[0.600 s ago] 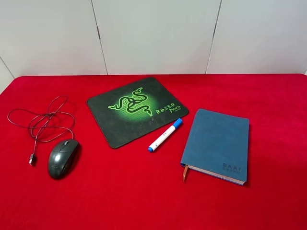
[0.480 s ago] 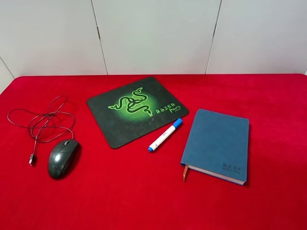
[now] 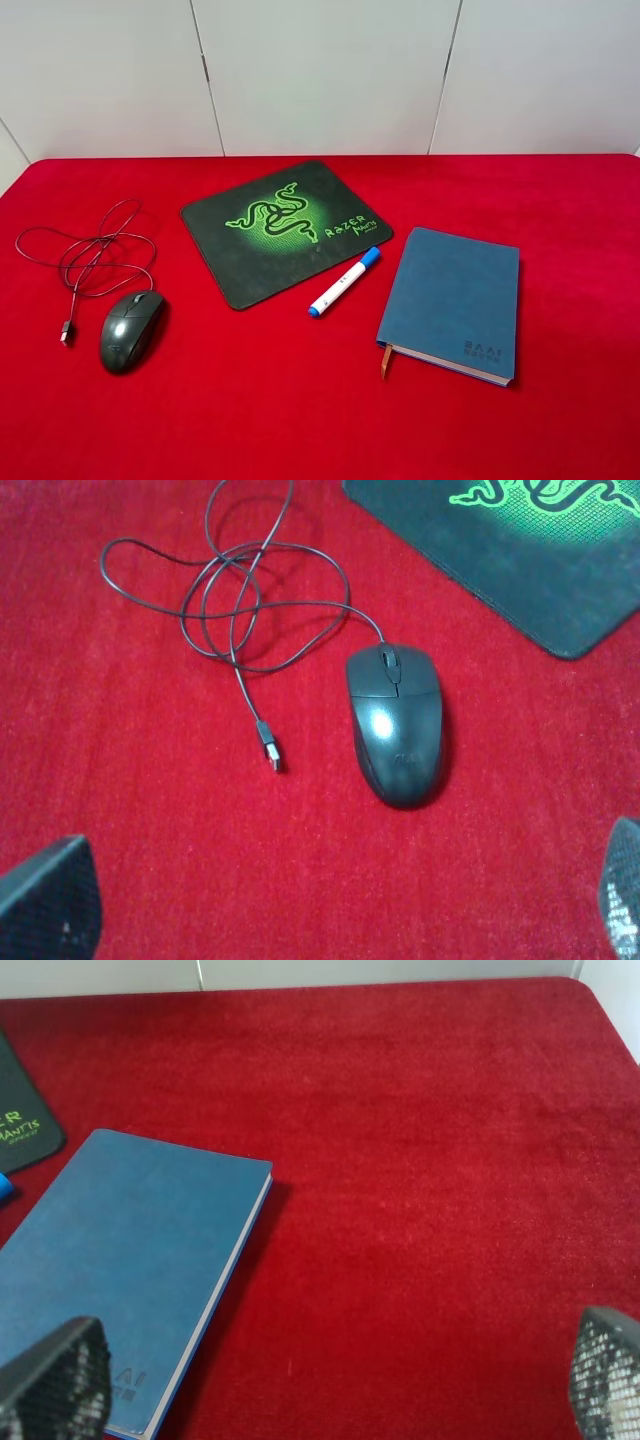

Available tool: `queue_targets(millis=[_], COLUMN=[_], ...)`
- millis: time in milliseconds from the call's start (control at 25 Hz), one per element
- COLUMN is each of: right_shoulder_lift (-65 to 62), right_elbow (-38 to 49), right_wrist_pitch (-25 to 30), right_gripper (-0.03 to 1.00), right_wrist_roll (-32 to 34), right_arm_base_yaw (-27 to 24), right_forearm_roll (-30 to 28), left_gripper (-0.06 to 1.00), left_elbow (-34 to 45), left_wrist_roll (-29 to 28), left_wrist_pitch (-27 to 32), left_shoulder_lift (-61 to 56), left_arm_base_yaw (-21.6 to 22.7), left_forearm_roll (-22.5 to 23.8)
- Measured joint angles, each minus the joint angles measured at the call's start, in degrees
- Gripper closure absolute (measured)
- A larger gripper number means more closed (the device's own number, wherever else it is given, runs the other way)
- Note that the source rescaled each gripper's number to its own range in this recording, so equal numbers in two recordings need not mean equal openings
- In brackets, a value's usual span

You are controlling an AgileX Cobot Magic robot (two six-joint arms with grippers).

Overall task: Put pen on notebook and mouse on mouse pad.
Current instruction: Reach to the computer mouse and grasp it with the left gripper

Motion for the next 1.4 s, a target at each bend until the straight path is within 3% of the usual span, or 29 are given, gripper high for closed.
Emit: queue_targets(millis=[1400], right_shoulder_lift=[0.0], right_elbow=[0.0], right_wrist_pitch=[0.0], right_gripper=[-0.03], right_wrist_roll=[0.0], right_arm_base_yaw=[0.0], right_forearm_roll=[0.0], left_gripper=[-0.06], left_elbow=[-2.4], left_wrist_roll=[-2.3], left_wrist_pitch=[0.0], left_shoulder_lift=[0.3], left_arm_base_yaw=[0.0], left_forearm_roll=[0.0])
